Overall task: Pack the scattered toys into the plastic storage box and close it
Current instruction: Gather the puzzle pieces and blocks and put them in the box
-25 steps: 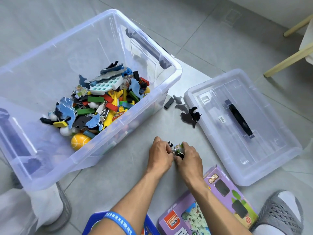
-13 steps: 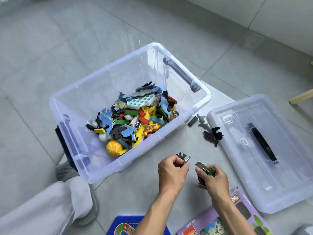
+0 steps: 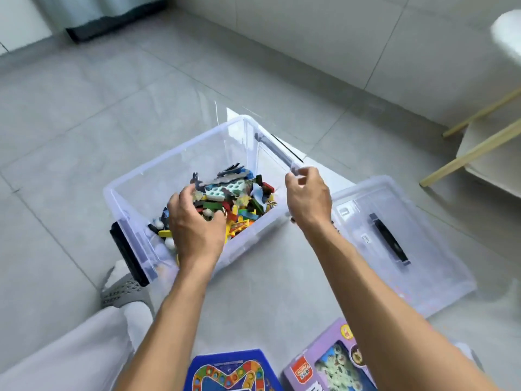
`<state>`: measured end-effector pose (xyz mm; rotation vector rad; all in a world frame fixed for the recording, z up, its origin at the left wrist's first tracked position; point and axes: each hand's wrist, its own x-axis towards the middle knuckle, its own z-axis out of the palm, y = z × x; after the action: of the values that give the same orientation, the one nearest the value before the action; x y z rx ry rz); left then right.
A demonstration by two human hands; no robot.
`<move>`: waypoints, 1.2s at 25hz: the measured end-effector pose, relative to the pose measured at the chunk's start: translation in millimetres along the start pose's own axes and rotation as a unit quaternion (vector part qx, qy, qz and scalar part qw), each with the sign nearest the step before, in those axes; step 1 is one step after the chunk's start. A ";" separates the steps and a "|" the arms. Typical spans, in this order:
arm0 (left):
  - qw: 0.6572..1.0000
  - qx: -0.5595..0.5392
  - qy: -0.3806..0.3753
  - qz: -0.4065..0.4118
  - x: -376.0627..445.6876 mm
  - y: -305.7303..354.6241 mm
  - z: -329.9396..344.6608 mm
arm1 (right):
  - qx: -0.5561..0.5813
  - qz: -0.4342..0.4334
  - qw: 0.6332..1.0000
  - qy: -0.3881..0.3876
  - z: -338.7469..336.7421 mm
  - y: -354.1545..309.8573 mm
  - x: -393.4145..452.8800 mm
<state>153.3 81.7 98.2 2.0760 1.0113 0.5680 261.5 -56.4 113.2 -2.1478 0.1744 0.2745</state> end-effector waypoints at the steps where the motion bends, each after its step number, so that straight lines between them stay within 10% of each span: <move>1: 0.998 -0.022 0.036 0.053 -14.7 0.7 7.0 | -0.028 -0.001 0.999 0.019 -9.4 27.8 -3.6; 9: 0.935 0.046 -0.278 0.217 -97.1 -21.6 162.4 | -0.267 0.022 0.963 -0.036 -27.6 210.7 7.3; 17: 0.757 0.356 -0.476 0.274 -10.6 -32.1 307.2 | -0.483 -0.091 0.851 -0.186 7.7 246.9 93.1; 30: 0.786 0.342 -0.448 0.253 -156.1 -140.8 144.1 | -0.345 -0.065 0.925 -0.145 23.5 291.1 -65.5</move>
<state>88.6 -47.8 -111.5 2.7900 0.0421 -0.6643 128.8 -197.4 -115.0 -2.7574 -0.2798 0.6476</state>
